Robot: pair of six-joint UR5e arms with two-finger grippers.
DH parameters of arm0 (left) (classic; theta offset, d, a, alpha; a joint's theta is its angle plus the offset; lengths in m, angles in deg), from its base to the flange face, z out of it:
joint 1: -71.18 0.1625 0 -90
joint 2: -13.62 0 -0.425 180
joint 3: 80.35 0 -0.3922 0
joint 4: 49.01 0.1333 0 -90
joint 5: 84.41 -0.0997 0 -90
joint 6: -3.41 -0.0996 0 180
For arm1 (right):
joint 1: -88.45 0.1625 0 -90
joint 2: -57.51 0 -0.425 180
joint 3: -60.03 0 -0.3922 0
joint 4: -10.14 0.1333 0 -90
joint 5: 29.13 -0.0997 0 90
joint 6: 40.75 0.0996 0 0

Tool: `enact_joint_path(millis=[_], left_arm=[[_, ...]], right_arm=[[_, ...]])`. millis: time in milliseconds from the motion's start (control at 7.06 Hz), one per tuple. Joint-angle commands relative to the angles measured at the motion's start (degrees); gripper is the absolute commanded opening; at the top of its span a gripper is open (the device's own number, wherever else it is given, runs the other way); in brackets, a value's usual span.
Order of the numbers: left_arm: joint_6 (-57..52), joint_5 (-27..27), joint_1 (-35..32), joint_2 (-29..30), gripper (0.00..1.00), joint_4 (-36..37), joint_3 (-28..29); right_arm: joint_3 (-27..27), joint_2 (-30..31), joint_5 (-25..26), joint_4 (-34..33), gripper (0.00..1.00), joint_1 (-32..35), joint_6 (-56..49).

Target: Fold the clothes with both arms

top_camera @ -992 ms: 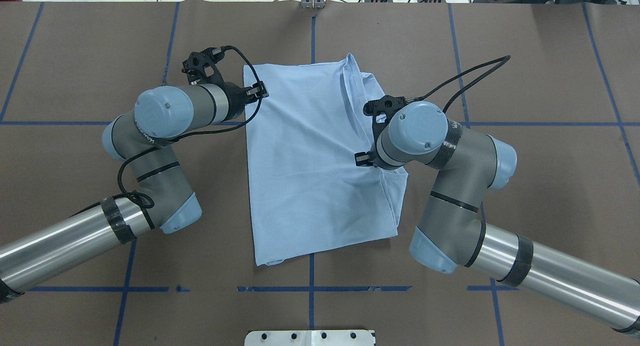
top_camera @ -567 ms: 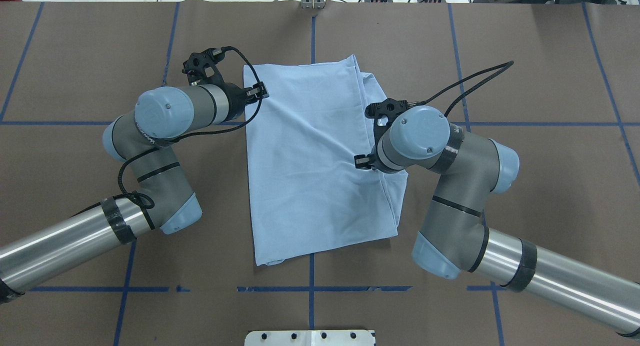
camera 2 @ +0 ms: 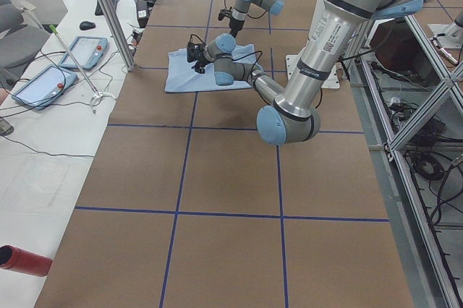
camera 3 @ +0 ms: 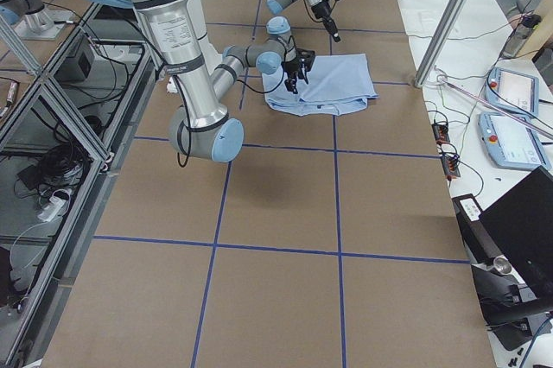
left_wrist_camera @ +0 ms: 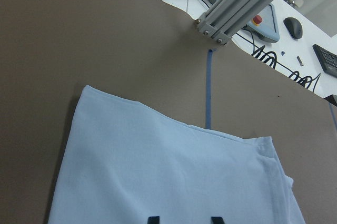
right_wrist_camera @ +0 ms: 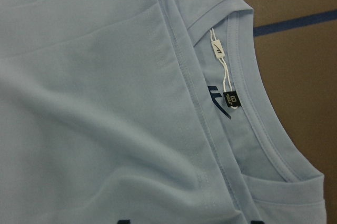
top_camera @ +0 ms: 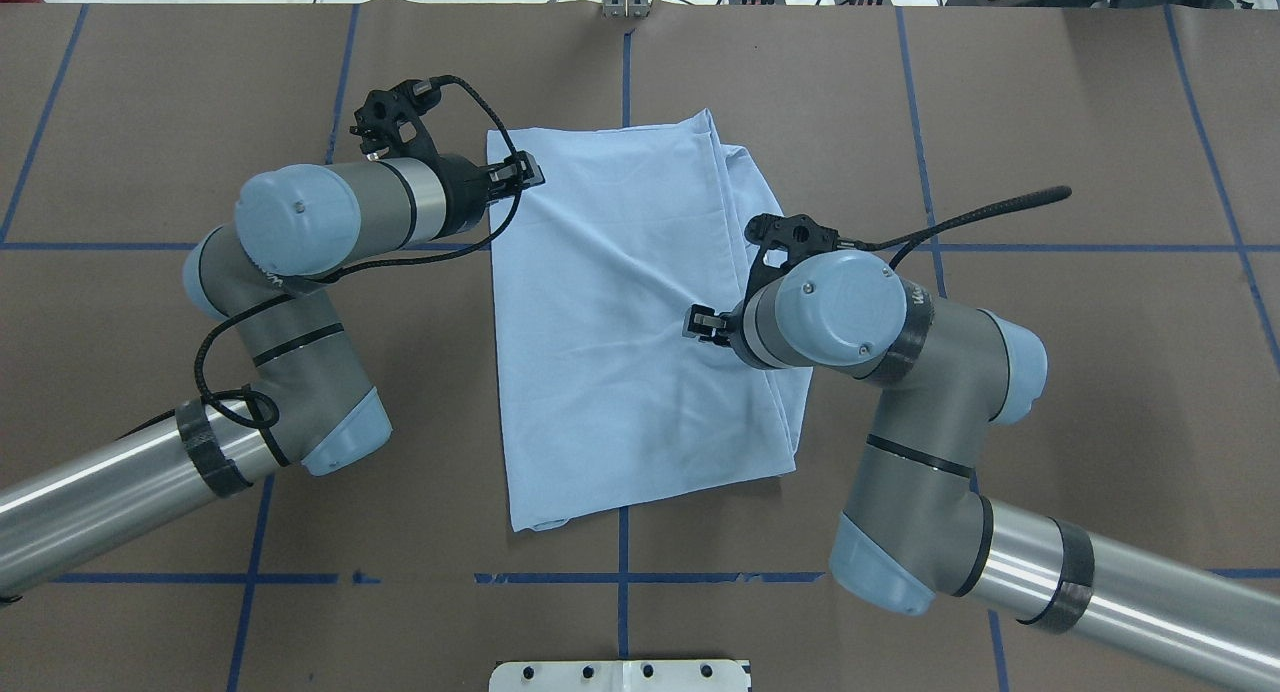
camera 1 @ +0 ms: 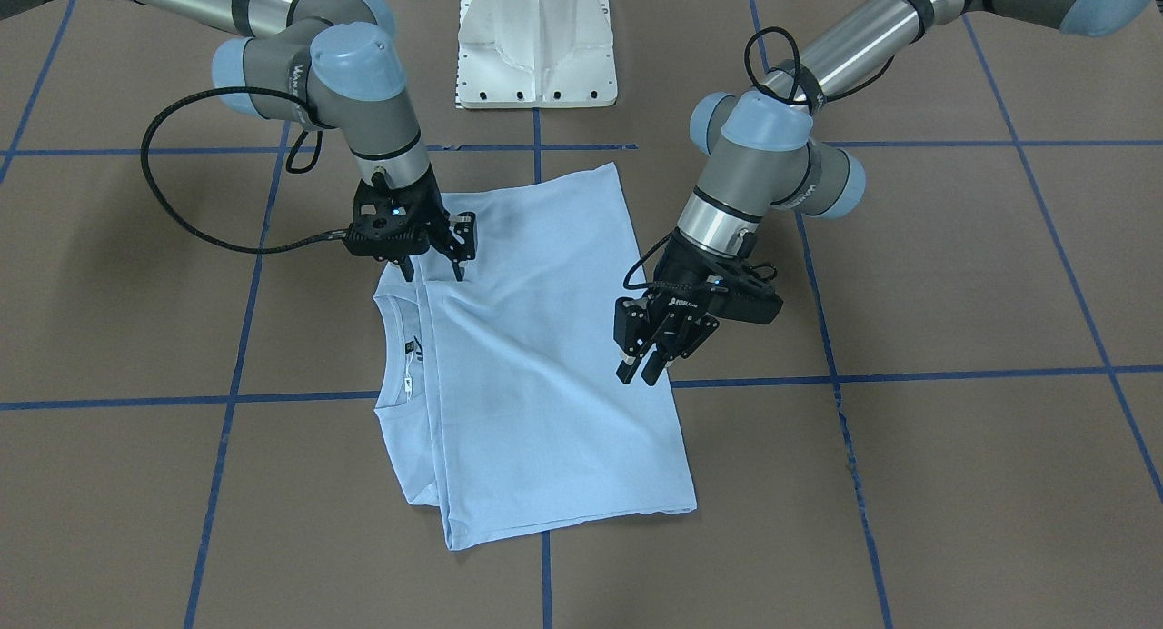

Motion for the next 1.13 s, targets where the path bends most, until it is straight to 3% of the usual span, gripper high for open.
enact_joint_path(millis=[0,142,992], left_arm=[[0.0,1.4,-0.6,-1.3,0.43,0.0,-1.6],[0.1,1.3,-0.6,-1.6,0.43,0.0,-1.7],[1.8,1.2,-0.1,-3.7,0.43,-0.1,-3.4]], right_arm=[[1.8,3.1,3.4,-0.2,0.92,-3.7,9.9],[1.8,4.4,6.3,-0.2,0.92,-6.4,10.1],[4.8,7.4,6.4,-0.2,0.91,-9.1,11.8]])
